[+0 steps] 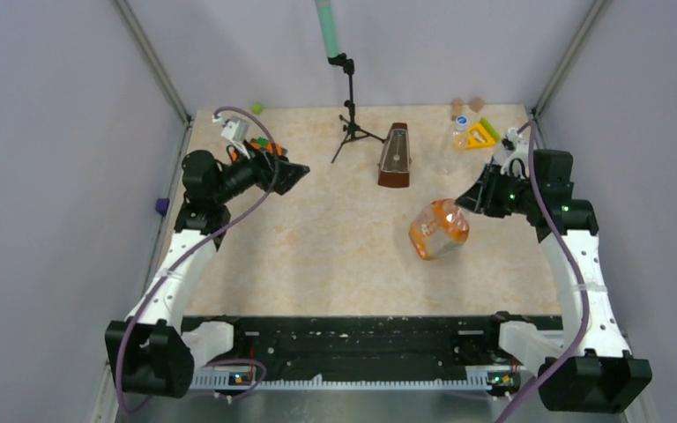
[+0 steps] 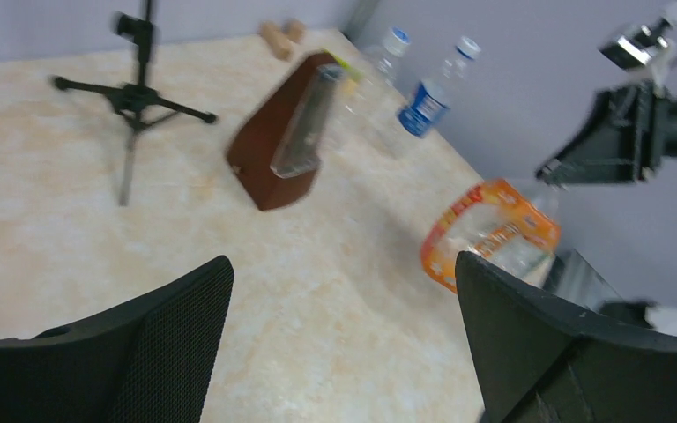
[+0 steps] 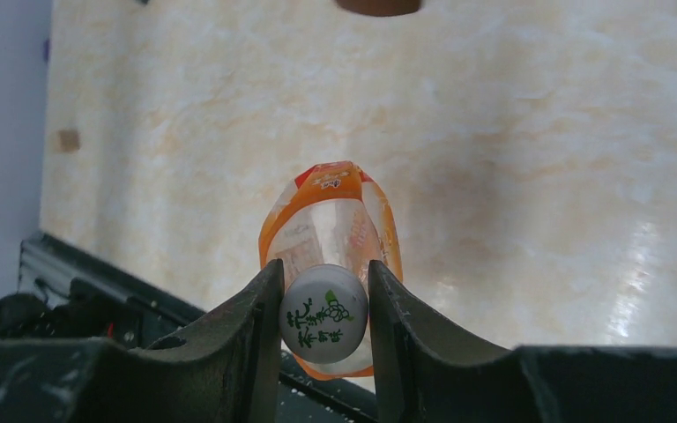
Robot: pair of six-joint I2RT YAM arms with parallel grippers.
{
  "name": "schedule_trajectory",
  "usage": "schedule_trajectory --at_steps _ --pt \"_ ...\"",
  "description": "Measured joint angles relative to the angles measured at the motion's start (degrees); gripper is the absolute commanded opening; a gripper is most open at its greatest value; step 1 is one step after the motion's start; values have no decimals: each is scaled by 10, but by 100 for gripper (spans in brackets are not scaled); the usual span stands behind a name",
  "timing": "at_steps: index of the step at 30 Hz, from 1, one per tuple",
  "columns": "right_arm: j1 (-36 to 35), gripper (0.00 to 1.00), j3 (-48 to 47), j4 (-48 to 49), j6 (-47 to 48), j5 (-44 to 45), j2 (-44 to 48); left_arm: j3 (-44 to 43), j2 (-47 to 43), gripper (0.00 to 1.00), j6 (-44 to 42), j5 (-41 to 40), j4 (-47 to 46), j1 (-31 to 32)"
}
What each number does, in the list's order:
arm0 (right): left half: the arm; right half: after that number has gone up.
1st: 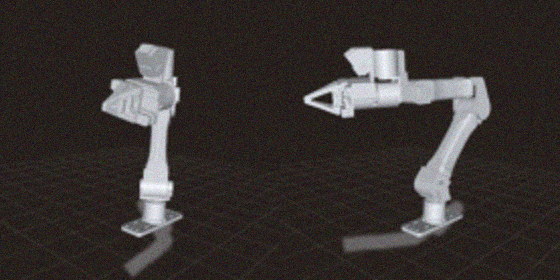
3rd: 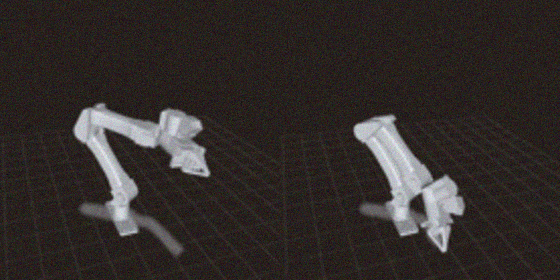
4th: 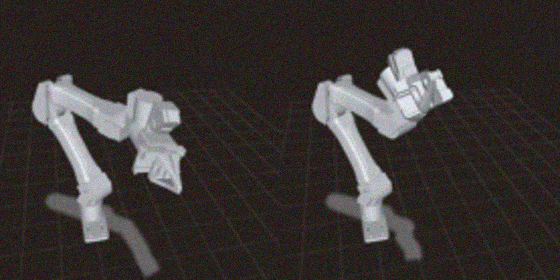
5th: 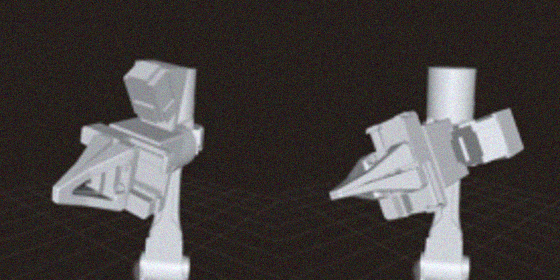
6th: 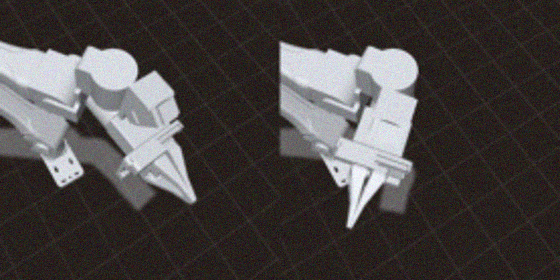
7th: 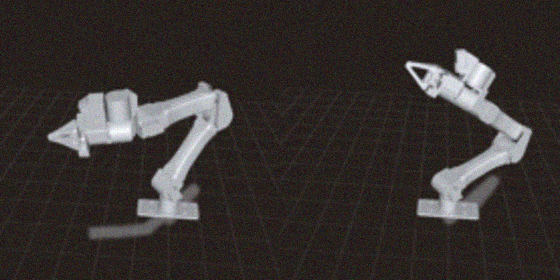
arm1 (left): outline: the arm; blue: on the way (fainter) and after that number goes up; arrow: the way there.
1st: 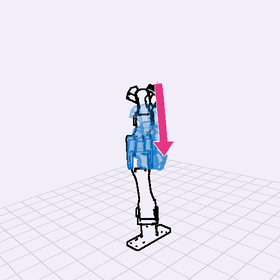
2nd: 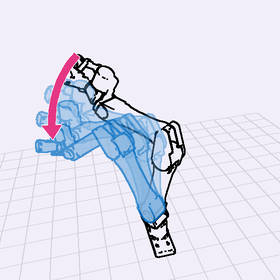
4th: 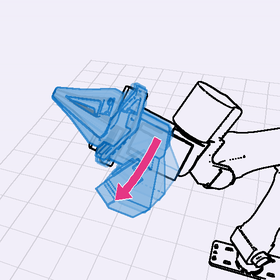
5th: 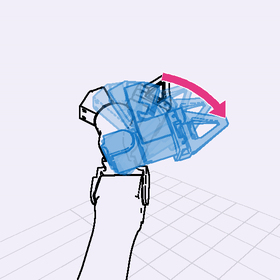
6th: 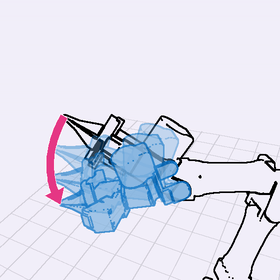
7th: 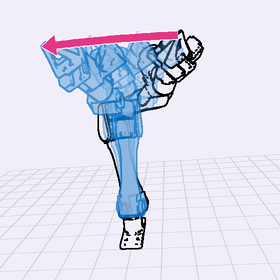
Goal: Unscrew the bottle caps
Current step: Pick up the plastic bottle at the center of the board.
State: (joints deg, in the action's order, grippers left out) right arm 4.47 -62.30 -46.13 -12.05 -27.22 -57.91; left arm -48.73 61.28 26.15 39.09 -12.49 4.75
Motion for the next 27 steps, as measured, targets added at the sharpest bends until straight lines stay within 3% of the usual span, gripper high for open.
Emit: schedule_trajectory --at_steps 6,13,27 --pt "-66 23 0 39 -15 -81 0 -33 80 98 -14 146 -2 64" --pt "-147 23 0 105 -35 -146 -12 -73 116 96 -106 149 64 198" --pt "-233 22 12 214 -83 -202 -38 -132 193 92 -182 181 150 267"
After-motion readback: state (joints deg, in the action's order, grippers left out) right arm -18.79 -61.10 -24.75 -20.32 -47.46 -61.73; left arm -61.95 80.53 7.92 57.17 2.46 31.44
